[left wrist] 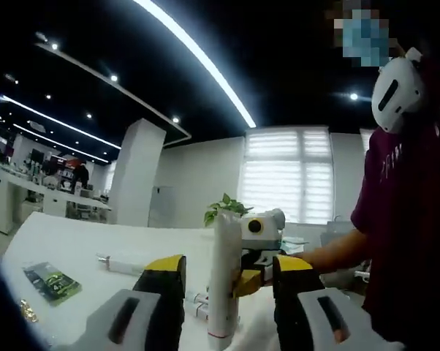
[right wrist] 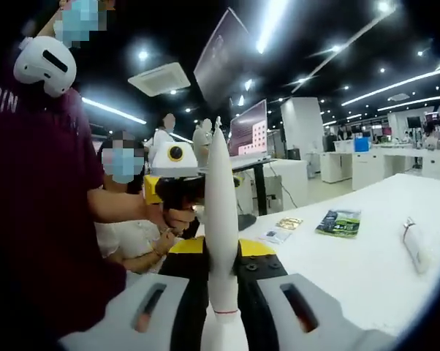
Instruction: Arrange the skincare products in the storage area until every visible bottle or jar stands upright without overlapping.
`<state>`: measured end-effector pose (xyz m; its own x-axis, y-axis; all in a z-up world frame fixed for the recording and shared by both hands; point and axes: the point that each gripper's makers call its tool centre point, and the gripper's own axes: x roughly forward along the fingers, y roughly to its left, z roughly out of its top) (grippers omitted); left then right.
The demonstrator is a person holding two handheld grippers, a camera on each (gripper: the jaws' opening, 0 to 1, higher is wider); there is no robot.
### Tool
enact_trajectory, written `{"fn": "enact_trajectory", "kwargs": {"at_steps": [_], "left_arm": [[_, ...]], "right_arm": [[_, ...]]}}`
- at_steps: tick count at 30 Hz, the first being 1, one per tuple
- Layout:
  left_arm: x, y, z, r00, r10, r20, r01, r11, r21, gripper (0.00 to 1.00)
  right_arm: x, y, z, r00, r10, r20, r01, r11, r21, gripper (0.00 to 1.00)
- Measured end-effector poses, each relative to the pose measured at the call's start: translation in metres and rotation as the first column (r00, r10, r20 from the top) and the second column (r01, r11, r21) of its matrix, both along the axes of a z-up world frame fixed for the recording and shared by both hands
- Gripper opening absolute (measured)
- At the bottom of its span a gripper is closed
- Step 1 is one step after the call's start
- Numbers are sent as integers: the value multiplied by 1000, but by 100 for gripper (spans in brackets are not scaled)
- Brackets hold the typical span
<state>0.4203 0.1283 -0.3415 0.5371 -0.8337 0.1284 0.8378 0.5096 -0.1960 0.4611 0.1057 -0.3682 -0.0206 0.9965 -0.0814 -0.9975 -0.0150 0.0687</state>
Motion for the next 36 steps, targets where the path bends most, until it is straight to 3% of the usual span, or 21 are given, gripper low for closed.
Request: {"fn": "enact_trajectory", "kwargs": {"at_steps": [4, 9, 12, 16, 23, 27, 36], "left_arm": [[-1, 6, -14, 998, 48, -33, -48, 999, -4, 57], [-8, 5, -26, 995, 74, -68, -76, 997, -33, 63], [-11, 3, -33, 993, 76, -90, -80, 996, -42, 63], [-14, -2, -38, 990, 73, -123, -86, 991, -103, 63], [-14, -1, -49, 982, 106, -154, -120, 989, -86, 63], [-14, 4, -60, 976, 123, -180, -136, 988, -66, 61], [-10, 6, -66, 970, 143, -195, -153, 987, -38, 60]], "right_arm": [[31, -7, 10, 998, -36, 48, 36, 999, -6, 12], [87, -20, 27, 991, -97, 91, 96, 995, 7, 12], [113, -25, 28, 987, -116, 110, 115, 993, 16, 12], [144, -27, 20, 986, -130, 108, 130, 991, 11, 12], [182, -23, 5, 982, -151, 114, 155, 988, -26, 12], [193, -23, -2, 988, -132, 75, 132, 991, -2, 12], [223, -23, -27, 984, -145, 99, 151, 987, -61, 12]]}}
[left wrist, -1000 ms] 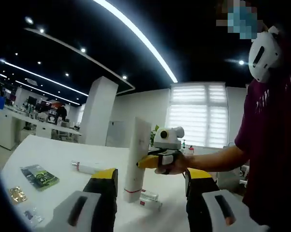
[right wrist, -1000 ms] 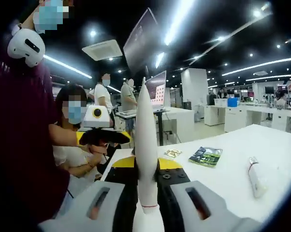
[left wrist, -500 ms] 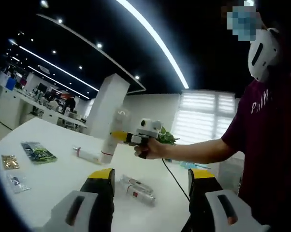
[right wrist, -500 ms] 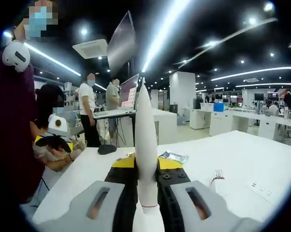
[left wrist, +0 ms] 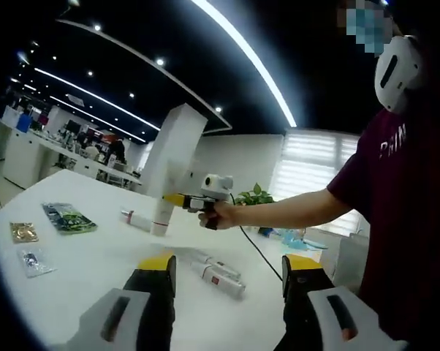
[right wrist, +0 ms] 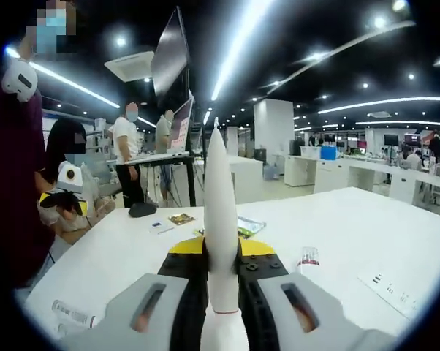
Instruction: Arrange the skincare products in the storage area until every visible bottle or jar stands upright without overlapping.
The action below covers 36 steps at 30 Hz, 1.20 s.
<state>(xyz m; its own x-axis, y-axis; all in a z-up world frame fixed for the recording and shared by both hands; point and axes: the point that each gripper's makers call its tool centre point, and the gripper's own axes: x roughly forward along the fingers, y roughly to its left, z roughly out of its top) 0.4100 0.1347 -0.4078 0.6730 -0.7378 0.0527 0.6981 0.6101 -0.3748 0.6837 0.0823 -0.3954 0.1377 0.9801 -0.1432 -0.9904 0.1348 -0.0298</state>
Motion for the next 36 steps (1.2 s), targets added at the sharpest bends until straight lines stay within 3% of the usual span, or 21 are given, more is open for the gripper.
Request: {"fn": "enact_trajectory", "kwargs": {"at_steps": [15, 18, 24, 30, 34, 36], "left_arm": [[0, 1, -4, 1000, 15, -15, -15, 999, 42, 57], [-1, -1, -7, 1000, 12, -20, -11, 997, 75, 57], [-1, 2, -5, 1000, 20, -17, -18, 997, 70, 56], [0, 7, 1, 999, 33, -3, -33, 996, 84, 55], [1, 10, 3, 998, 56, 8, -56, 996, 72, 55], [1, 11, 4, 998, 62, 11, -63, 996, 69, 55]], "right_arm": [[4, 2, -22, 999, 51, 2, -51, 999, -11, 12], [9, 2, -21, 999, 52, 6, -52, 999, 11, 12], [6, -2, -20, 997, 72, -9, -71, 996, 54, 13], [5, 1, -20, 997, 69, -30, -66, 995, 70, 16], [4, 2, -19, 998, 66, 10, -67, 996, 59, 17], [5, 1, -21, 998, 64, -12, -63, 996, 64, 17]]}}
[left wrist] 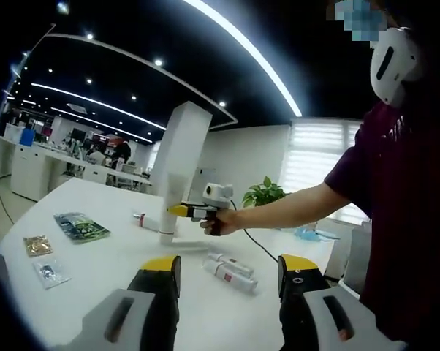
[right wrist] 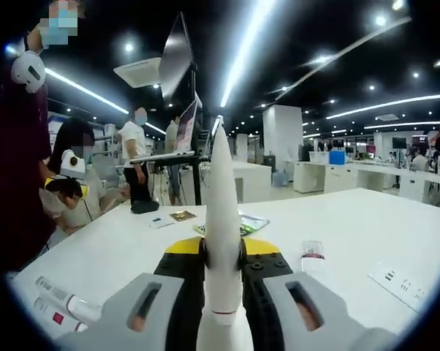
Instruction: Arrange the skincare products in the storage area until every visible bottle or jar stands upright without overlapping.
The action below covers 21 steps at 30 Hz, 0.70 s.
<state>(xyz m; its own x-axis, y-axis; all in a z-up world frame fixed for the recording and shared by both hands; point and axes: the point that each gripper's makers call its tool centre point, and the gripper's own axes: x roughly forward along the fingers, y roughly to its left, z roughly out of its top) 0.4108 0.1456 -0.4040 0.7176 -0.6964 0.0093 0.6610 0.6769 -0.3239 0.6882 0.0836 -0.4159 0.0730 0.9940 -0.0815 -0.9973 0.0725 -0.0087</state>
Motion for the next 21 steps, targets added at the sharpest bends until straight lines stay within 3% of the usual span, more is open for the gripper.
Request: {"fn": "enact_trajectory", "kwargs": {"at_steps": [2, 6, 8, 12, 15, 16, 18, 21], "left_arm": [[0, 1, 1, 1000, 3, 2, -3, 1000, 5, 55], [0, 2, 2, 1000, 9, 5, -9, 1000, 0, 55], [1, 1, 1, 1000, 9, 6, -9, 1000, 5, 55], [2, -3, 0, 1000, 5, 12, -5, 1000, 18, 55], [3, -6, 0, 1000, 0, 15, 0, 1000, 14, 55], [3, -7, 0, 1000, -3, 15, 3, 1000, 15, 55], [4, -10, -2, 1000, -11, 14, 11, 1000, 14, 55], [3, -13, -3, 1000, -18, 12, 18, 1000, 18, 55]], "right_arm": [[2, -2, -3, 1000, -4, -7, 4, 1000, -13, 18], [5, -5, -2, 1000, -24, -15, 24, 1000, -12, 33], [6, -8, 0, 999, -45, 9, 45, 999, -23, 35], [6, -23, -1, 998, -56, -12, 55, 998, -24, 37], [4, -44, -3, 983, -97, -153, 97, 995, -7, 49], [7, -50, -3, 984, -114, -140, 114, 993, -4, 49], [15, -63, -7, 971, -165, -172, 163, 986, -26, 47], [36, -83, -12, 931, -280, -234, 277, 960, -45, 42]]}}
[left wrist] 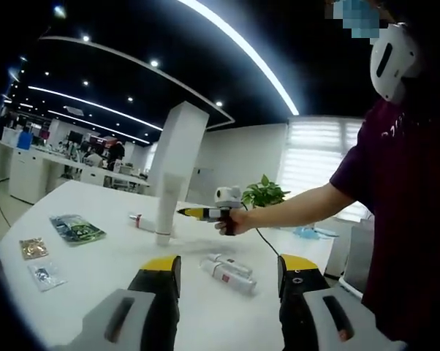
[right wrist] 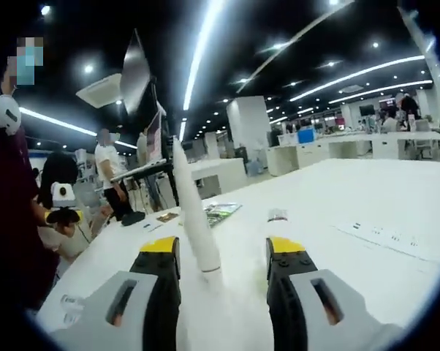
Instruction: Arrange the skincare products in the storage area until every visible bottle or jar stands upright without overlapping.
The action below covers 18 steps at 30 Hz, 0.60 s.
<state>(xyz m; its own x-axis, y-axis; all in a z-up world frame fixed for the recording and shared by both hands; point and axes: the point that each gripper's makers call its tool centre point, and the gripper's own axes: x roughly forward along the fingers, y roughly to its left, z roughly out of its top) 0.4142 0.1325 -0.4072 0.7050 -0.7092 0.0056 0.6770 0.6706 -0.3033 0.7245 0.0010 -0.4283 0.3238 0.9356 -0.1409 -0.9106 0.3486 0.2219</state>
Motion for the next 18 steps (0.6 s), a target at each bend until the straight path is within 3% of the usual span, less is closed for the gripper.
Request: {"fn": "enact_trajectory", "kwargs": {"at_steps": [4, 6, 10, 13, 14, 16, 18], "left_arm": [[-1, 1, -1, 1000, -1, 0, 1, 1000, -5, 54], [0, 3, -2, 1000, 3, -2, -3, 1000, -11, 54], [3, 4, -4, 1000, 11, -13, -11, 1000, -5, 54], [3, 4, -8, 1000, 15, -23, -14, 1000, 5, 53], [3, 4, -9, 999, 16, -28, -16, 1000, 4, 53], [2, 5, -10, 999, 18, -34, -18, 1000, 13, 53], [1, 7, -11, 999, 26, -37, -25, 1000, 13, 53]], "right_arm": [[37, -17, -5, 983, -183, -12, 182, 981, -68, 32], [51, -15, -7, 973, -231, -9, 228, 967, -117, 34], [58, 6, -15, 980, -199, 18, 198, 953, -227, 36], [67, 28, -20, 979, -204, -31, 189, 948, -256, 34], [71, 33, -28, 978, -203, -42, 181, 937, -298, 34], [77, 38, -40, 986, -170, -6, 154, 908, -389, 36], [81, 47, -46, 985, -167, -38, 137, 902, -409, 37]]}}
